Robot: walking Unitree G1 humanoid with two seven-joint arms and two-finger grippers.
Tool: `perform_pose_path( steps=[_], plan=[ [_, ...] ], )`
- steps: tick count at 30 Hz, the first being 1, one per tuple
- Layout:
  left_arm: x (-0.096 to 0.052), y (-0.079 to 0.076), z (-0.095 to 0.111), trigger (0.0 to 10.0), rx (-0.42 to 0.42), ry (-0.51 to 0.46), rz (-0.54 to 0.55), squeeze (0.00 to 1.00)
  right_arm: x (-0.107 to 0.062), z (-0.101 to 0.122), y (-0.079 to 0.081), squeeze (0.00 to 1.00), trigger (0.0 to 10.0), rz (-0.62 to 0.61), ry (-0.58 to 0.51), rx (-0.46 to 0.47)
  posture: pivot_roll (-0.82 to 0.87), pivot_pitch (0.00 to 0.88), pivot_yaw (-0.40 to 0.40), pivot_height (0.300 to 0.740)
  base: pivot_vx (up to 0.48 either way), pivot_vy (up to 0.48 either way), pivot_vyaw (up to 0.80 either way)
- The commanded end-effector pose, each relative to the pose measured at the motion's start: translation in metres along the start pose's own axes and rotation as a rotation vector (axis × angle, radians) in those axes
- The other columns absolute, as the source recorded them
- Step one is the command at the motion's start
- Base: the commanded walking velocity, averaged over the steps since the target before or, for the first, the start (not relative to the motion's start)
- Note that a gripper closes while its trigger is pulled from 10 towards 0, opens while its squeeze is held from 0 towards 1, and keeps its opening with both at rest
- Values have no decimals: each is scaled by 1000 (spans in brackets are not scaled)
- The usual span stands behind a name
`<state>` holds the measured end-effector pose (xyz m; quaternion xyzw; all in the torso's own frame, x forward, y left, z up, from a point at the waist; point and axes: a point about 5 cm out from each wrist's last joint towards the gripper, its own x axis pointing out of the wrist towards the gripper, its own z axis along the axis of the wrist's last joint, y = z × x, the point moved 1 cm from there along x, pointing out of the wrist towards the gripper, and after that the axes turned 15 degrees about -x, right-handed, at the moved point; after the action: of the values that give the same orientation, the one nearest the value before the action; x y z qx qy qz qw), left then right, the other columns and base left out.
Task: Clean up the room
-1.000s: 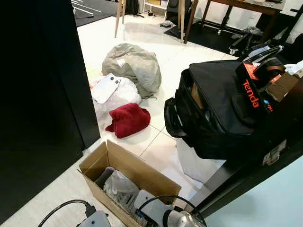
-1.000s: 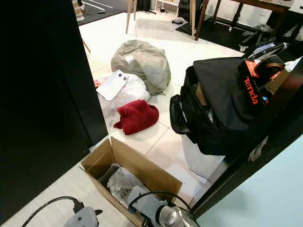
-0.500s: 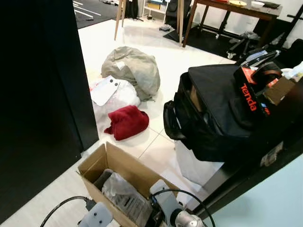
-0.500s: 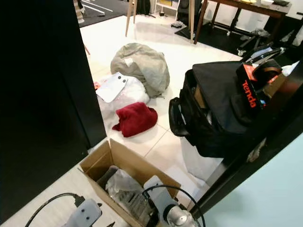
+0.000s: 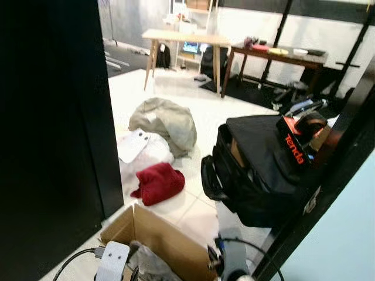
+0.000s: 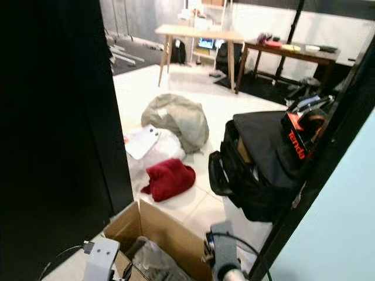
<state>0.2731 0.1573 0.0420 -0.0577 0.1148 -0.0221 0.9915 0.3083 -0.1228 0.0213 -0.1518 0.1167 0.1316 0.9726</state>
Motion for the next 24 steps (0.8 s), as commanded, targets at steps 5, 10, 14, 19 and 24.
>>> perform_pose_path(
  steps=[5,10,14,19,24],
  plan=[
    [2,-6,-11,10000,11,53,5,0,-7,-20,2,0,10000,-11,101,11,31,106,-43,740,0,0,0],
    [2,-7,-13,10000,26,65,19,0,-11,-22,3,0,10000,-1,107,23,31,108,-45,740,0,0,0],
    [1,-8,-14,10000,38,69,13,0,-13,-24,5,0,10000,17,119,34,31,115,-48,740,0,0,0],
    [0,-10,-14,10000,64,67,-12,0,-17,-30,7,0,10000,35,147,37,39,121,-45,740,0,0,-183],
    [0,-12,-14,10000,80,67,-35,0,-22,-38,6,0,10000,15,177,44,43,120,-29,740,0,0,-635]
  ],
)
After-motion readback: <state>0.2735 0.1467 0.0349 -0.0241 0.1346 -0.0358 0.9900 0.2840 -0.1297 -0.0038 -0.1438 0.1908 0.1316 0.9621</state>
